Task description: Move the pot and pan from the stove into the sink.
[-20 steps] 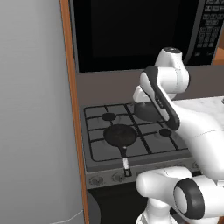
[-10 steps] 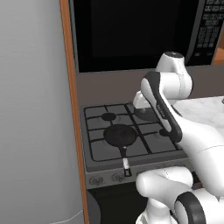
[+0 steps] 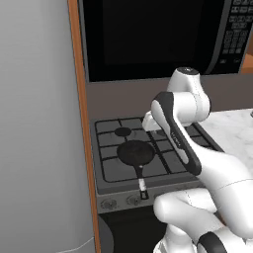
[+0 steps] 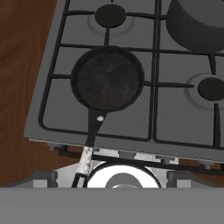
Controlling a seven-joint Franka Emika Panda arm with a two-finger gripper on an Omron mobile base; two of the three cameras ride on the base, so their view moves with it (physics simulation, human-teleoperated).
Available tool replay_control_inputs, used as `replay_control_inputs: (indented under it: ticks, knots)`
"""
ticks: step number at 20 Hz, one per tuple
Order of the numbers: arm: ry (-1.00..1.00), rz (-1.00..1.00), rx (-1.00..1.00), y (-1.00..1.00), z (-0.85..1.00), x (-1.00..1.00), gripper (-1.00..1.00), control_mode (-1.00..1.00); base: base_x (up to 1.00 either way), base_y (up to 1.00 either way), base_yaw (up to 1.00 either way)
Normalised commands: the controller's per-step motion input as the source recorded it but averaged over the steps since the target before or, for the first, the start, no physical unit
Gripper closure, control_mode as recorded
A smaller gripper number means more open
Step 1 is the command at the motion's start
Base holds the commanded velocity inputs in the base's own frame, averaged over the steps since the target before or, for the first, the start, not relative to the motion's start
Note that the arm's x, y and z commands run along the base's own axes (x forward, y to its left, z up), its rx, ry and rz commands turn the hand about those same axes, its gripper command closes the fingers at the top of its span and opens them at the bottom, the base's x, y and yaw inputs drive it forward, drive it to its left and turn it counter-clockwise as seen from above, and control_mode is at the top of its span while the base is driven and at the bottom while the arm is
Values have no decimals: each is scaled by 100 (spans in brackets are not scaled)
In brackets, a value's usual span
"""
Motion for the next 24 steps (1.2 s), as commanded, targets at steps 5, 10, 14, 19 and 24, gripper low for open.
replay_control_inputs:
  ticks: [5, 10, 14, 19, 24]
  knots:
    - [0, 0, 0, 43, -17, -1, -100, -100, 0, 0, 0]
    - [-2, 0, 0, 13, -6, -5, -100, -100, 0, 0, 0]
    - [-1, 0, 0, 0, -4, 0, -100, -100, 0, 0, 0]
    - [0, 0, 0, 3, -29, 0, -100, -100, 0, 0, 0]
    - [-1, 0, 0, 9, -35, 0, -100, -100, 0, 0, 0]
